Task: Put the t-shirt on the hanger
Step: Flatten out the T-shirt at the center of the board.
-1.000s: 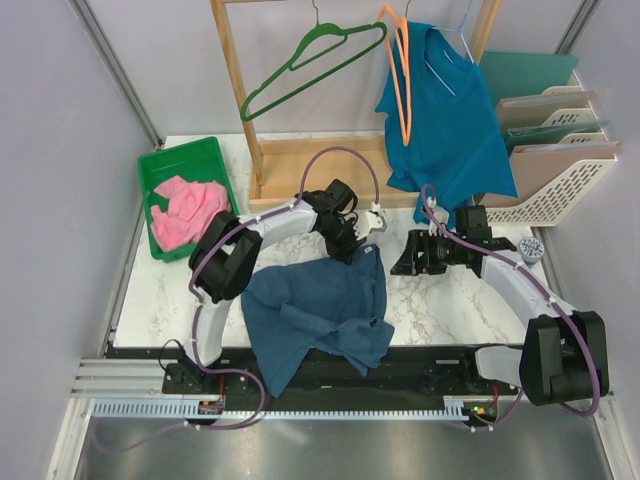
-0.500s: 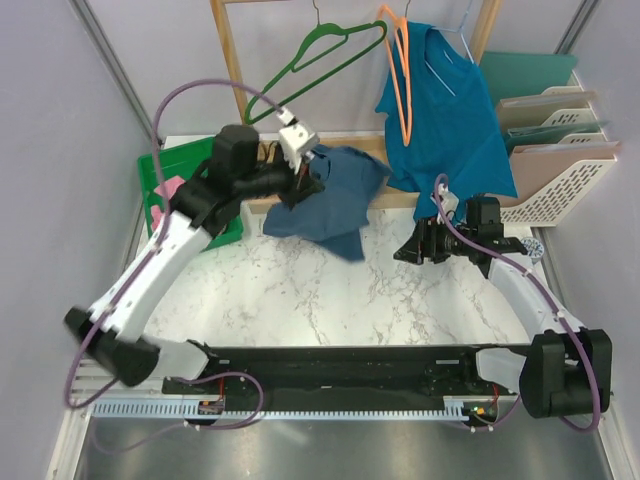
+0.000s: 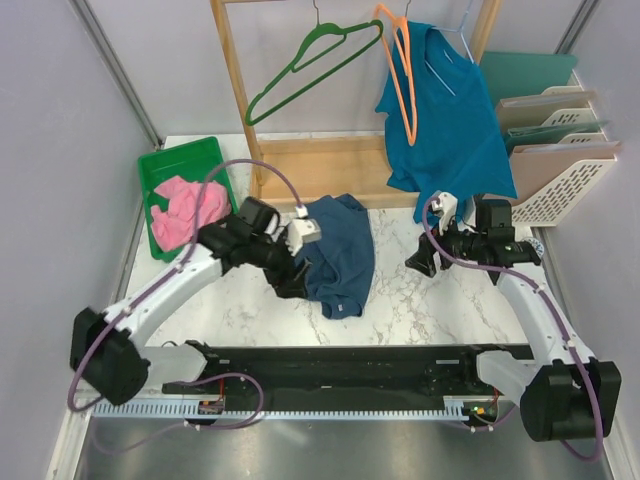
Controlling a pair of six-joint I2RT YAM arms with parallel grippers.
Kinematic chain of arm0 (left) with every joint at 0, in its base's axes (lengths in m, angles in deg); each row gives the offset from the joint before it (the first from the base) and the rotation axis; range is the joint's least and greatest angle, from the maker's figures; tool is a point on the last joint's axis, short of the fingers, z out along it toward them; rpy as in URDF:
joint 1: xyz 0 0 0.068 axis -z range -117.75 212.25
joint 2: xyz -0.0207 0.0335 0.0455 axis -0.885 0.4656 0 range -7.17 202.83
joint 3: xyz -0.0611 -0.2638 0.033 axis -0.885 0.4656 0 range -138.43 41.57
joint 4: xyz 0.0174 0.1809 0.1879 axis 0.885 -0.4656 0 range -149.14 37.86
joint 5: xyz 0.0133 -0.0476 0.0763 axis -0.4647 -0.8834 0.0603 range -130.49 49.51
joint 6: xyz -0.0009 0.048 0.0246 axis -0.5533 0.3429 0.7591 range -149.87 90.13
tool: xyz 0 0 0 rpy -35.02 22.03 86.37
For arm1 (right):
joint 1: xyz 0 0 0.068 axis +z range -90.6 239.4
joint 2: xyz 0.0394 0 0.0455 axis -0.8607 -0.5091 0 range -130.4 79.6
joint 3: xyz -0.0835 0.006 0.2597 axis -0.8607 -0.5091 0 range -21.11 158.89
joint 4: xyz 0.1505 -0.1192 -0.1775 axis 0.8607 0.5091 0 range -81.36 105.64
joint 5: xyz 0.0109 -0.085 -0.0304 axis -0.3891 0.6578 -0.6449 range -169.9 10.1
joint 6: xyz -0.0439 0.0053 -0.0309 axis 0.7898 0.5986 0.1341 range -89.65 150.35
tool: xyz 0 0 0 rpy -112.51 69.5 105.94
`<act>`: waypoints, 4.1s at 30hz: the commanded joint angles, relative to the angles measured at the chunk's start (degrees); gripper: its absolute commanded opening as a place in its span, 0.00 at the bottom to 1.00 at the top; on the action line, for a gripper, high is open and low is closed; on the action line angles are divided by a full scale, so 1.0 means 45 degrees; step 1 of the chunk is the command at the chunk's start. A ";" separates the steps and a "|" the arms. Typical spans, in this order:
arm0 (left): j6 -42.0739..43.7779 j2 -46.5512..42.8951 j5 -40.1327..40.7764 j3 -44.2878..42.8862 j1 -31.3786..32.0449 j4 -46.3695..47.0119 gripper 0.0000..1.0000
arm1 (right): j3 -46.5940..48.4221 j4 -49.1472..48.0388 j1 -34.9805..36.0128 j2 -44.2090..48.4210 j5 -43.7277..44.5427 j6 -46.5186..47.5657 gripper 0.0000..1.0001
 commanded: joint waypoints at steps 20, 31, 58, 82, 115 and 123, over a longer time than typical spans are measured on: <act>0.1007 -0.1218 -0.2510 0.0730 -0.7645 -0.0497 0.81 | 0.4669 -0.4844 0.9080 -0.7437 0.6178 -0.1928 0.66; 0.1767 -0.1278 -0.2234 0.0457 -0.7606 -0.0496 0.80 | 0.5002 -0.4025 0.9278 -0.7836 0.8485 -0.1890 0.27; 1.1533 0.2957 0.1103 0.2333 0.0518 0.4247 0.69 | 0.1174 0.2617 0.3302 -0.1232 1.0204 0.3066 0.00; 0.9564 0.2587 0.0691 -0.1381 -0.4129 -0.3613 0.02 | 0.2228 0.2969 0.2540 -0.2770 0.5989 0.4066 0.00; 1.0284 0.1280 0.0713 0.2995 -0.1786 0.3311 0.62 | 0.0200 0.0336 0.4649 -0.3419 0.2743 0.9732 0.76; 1.0050 0.1790 0.1574 0.3269 -0.1766 0.4269 0.42 | -0.0115 -0.0468 0.4727 -0.4259 0.3640 0.9380 0.51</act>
